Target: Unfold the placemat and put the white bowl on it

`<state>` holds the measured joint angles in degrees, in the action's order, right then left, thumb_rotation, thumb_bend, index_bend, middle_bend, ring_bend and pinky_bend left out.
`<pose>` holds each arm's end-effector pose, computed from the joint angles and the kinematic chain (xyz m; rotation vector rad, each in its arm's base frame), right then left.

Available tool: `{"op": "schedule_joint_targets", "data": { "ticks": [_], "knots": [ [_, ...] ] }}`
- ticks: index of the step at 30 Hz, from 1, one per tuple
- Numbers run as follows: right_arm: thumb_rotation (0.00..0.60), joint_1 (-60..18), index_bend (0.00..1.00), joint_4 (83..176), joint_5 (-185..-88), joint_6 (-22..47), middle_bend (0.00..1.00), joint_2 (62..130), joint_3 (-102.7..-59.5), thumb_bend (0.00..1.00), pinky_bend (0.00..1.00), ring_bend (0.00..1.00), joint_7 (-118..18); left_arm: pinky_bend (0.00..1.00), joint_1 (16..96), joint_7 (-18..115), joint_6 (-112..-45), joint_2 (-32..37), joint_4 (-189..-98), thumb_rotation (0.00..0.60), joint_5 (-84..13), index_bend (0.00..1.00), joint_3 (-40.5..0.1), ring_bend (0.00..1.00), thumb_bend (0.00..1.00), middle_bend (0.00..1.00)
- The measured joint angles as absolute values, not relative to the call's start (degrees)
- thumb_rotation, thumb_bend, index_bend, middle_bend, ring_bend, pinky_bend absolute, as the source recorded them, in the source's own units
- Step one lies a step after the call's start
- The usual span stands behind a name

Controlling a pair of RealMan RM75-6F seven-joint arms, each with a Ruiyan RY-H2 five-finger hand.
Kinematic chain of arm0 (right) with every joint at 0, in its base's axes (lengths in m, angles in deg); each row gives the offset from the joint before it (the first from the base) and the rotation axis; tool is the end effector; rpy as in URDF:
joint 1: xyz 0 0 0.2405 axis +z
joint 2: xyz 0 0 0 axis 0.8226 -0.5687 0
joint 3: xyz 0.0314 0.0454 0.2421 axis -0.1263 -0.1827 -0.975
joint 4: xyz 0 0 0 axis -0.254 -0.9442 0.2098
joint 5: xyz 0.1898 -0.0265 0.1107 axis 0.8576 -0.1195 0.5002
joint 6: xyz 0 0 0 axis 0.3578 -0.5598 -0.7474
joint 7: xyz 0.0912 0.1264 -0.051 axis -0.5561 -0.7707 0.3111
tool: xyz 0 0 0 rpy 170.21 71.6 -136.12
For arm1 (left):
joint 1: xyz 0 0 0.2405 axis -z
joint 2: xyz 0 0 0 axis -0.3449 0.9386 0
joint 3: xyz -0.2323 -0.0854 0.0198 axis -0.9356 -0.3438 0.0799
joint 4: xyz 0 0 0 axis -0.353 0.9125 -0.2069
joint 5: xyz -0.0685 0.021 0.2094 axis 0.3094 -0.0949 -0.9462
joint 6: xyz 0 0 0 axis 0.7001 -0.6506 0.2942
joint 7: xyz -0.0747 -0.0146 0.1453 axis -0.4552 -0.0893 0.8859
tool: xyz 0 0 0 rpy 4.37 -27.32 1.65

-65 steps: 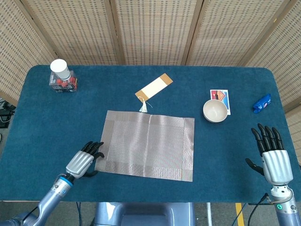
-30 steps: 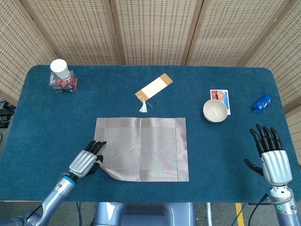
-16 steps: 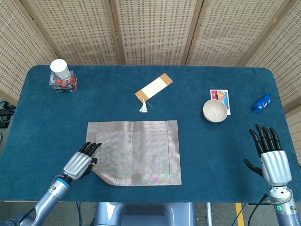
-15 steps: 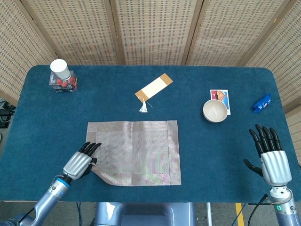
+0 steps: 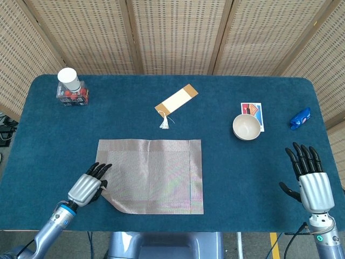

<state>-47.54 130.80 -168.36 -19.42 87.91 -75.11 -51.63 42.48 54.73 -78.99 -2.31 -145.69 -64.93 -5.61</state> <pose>-0.2971 -0.2194 0.1322 1.4172 -0.6225 1.1224 -0.2638 0.2343 -0.0424 -2.0073 -0.9129 -0.7936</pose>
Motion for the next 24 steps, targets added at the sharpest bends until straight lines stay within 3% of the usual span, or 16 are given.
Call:
{"op": "schedule_joint_targets", "data": {
  "ticks": [2,3,6,15,24],
  "knots": [
    [0.6,-47.55,0.1,130.82,-168.31,-19.42,0.0,87.87,-75.2,0.0,0.0,0.0,-51.75,0.0,42.56,53.99,-79.0,-2.03,-145.9,0.6,-65.16,0.01,-5.53,0.0,0.16,0.0],
    [0.6,-47.56,0.1,130.83,-168.29,-19.43,0.0,87.85,-75.23,0.0,0.0,0.0,-51.8,0.0,42.61,53.49,-78.99,-1.83,-146.05,0.6,-65.3,0.0,-5.47,0.0,0.08,0.0],
    [0.6,-47.59,0.1,130.87,-168.31,-19.45,0.0,87.8,-75.27,0.0,0.0,0.0,-51.86,0.0,42.82,51.37,-78.98,-0.79,-146.82,0.6,-65.83,0.0,-5.2,0.0,0.0,0.0],
    [0.6,-47.67,0.1,130.99,-168.42,-19.48,0.0,87.69,-75.33,0.0,0.0,0.0,-51.71,0.0,42.55,42.73,-85.36,5.47,-151.27,0.58,-68.12,0.0,-6.08,0.0,0.0,0.0],
    [0.6,-46.96,0.1,130.49,-167.59,-17.14,0.0,87.83,-75.5,0.0,0.0,0.0,-51.81,0.0,40.8,39.45,-92.19,13.74,-162.08,0.598,-66.9,0.0,-9.5,0.0,0.0,0.0]
  ]
}}
